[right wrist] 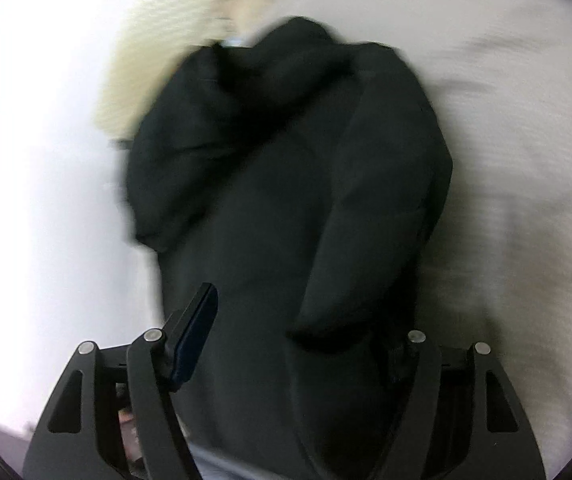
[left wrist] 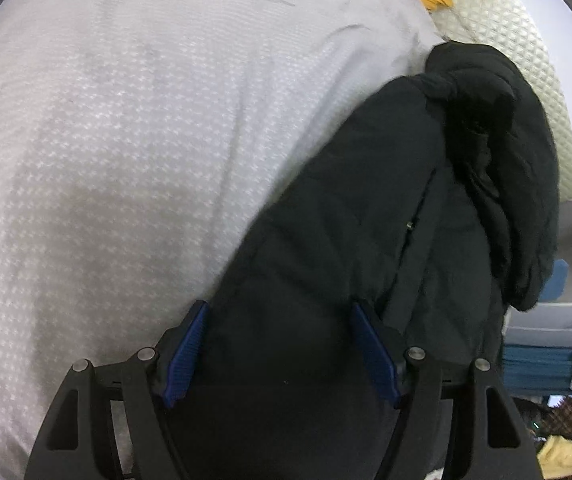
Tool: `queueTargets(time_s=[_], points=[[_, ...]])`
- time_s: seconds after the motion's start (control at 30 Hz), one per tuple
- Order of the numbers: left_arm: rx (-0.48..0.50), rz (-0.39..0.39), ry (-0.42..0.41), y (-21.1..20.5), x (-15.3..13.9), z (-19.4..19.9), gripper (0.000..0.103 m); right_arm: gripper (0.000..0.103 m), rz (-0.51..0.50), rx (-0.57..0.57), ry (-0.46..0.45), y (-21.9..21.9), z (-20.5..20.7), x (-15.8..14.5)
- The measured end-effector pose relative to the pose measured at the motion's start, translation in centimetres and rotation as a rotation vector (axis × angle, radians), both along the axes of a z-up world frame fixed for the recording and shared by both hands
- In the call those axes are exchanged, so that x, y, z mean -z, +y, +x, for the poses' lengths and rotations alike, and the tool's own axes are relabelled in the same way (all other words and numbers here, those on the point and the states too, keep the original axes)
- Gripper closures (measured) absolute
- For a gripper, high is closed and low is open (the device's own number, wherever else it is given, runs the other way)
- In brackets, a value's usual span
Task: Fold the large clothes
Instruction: 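Lift the hem and fold it toward the hood with both grippers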
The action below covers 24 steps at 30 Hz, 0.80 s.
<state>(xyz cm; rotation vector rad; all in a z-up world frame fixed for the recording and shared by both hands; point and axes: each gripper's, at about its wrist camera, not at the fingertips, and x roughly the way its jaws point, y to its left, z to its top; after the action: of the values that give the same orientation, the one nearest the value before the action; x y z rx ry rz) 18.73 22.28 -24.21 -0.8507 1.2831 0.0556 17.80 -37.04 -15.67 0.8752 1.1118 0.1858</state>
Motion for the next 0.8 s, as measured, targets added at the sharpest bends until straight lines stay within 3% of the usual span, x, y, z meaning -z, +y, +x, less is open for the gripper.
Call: queueTargets(time_s=[0.1,0.23,0.33,0.47,0.57,0.63,0.67,0.7,0.8], points=[[0.015,-0.062,-0.056,-0.2,-0.9,-0.6,0.032,0.032,-0.064,0.023,0.102,-0.3,0.3,1.6],[0.093,-0.228,-0.176,-1.4,-2.5,-1.2,0.032,0.032,-0.087,0.064,0.172,-0.9,0.5,2.8],[0.169,-0.209,-0.239,-2.5,-4.4,-1.3,0.032,0.031,0.006,0.087,0.162,-1.7,0.0,2.6],[0.138,-0.195,-0.175,-2.7,-3.2,-0.8,0.032,0.031,0.110,0.087,0.075,-2.3,-0.3,1.4],[0.101,-0.192,-0.095,-2.3,-1.3,-0.1,0.032,0.032,0.102,0.088,0.074,-1.8,-0.4,1.2],[0.109,-0.224,-0.107,-2.6,-1.3,0.1,0.035,0.045,0.069,0.063,0.101,-1.5,-0.1,1.4],[0.135,-0.250,-0.136,-3.0,-1.6,0.5,0.037,0.066,0.047,0.058,0.109,-1.4,0.2,1.1],[0.166,-0.262,-0.159,-3.4,-2.1,0.7,0.040,0.081,0.034,0.062,0.111,-1.2,0.5,1.2],[0.218,-0.273,-0.232,-4.5,-3.9,0.8,0.059,0.090,0.073,0.043,0.009,-1.1,0.5,-0.1]])
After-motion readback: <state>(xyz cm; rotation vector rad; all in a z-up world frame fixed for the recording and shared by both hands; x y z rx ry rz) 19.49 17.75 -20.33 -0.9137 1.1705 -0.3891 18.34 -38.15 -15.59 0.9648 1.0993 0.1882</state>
